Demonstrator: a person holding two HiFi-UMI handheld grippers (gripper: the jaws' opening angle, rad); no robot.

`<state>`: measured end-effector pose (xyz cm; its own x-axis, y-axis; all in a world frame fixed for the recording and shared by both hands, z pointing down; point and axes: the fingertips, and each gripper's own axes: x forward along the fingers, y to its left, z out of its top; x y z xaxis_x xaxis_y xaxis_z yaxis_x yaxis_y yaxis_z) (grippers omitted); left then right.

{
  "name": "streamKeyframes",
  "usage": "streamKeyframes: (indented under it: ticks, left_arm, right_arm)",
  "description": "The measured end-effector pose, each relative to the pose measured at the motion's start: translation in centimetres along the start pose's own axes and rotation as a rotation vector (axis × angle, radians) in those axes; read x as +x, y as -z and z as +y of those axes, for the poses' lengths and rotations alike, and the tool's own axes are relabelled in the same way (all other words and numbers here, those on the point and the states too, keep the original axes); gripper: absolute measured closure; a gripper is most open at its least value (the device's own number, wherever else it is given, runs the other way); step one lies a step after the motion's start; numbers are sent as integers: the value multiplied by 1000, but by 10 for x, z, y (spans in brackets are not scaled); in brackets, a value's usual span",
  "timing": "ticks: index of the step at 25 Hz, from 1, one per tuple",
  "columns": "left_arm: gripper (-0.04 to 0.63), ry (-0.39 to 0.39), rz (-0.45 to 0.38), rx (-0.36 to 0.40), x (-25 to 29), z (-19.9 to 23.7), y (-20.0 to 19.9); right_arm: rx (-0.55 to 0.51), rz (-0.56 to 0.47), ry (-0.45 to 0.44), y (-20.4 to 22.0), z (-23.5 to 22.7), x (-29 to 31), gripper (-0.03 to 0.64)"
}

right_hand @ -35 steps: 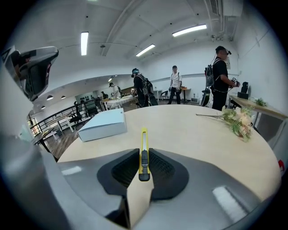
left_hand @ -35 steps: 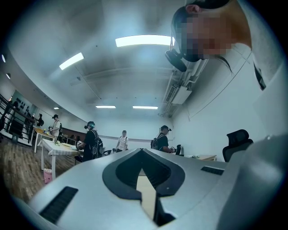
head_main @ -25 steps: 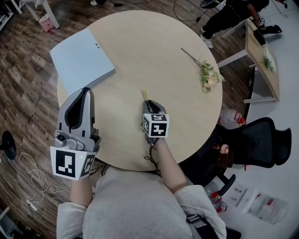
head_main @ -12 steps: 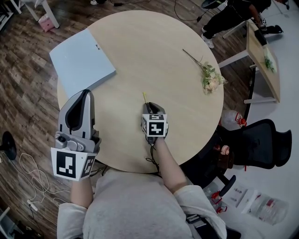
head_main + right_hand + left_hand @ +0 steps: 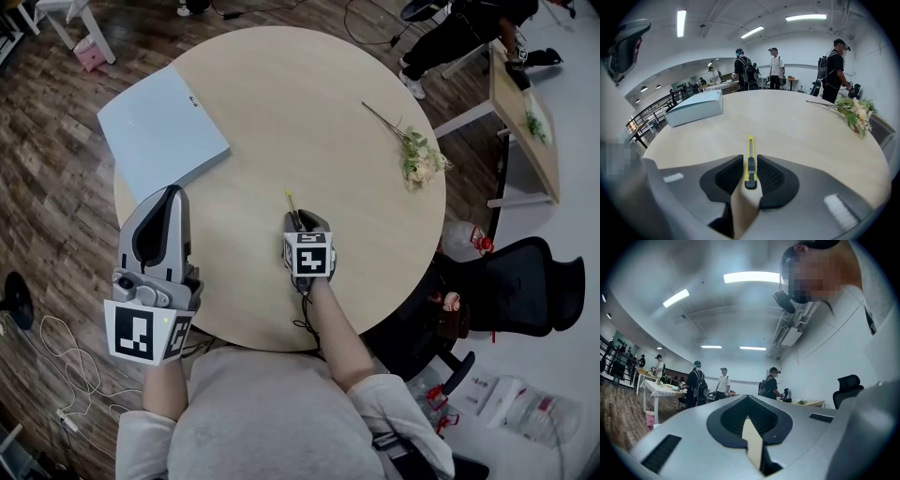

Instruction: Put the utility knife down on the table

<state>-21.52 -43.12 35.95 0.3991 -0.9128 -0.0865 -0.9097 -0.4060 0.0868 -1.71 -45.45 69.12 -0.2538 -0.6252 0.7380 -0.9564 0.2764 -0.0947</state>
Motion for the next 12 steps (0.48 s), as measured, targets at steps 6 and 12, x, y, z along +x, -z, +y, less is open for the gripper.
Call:
streamKeyframes:
  ticks: [6,12]
  left_arm:
    - [588,11,-14,3,-2,-4,-3]
    - [588,27,-36,12,-5,-16,-11]
  right_arm:
    - [22,-108,4,-20,-2,-19,548]
    - [24,-232,-6,-45,-2,-55,606]
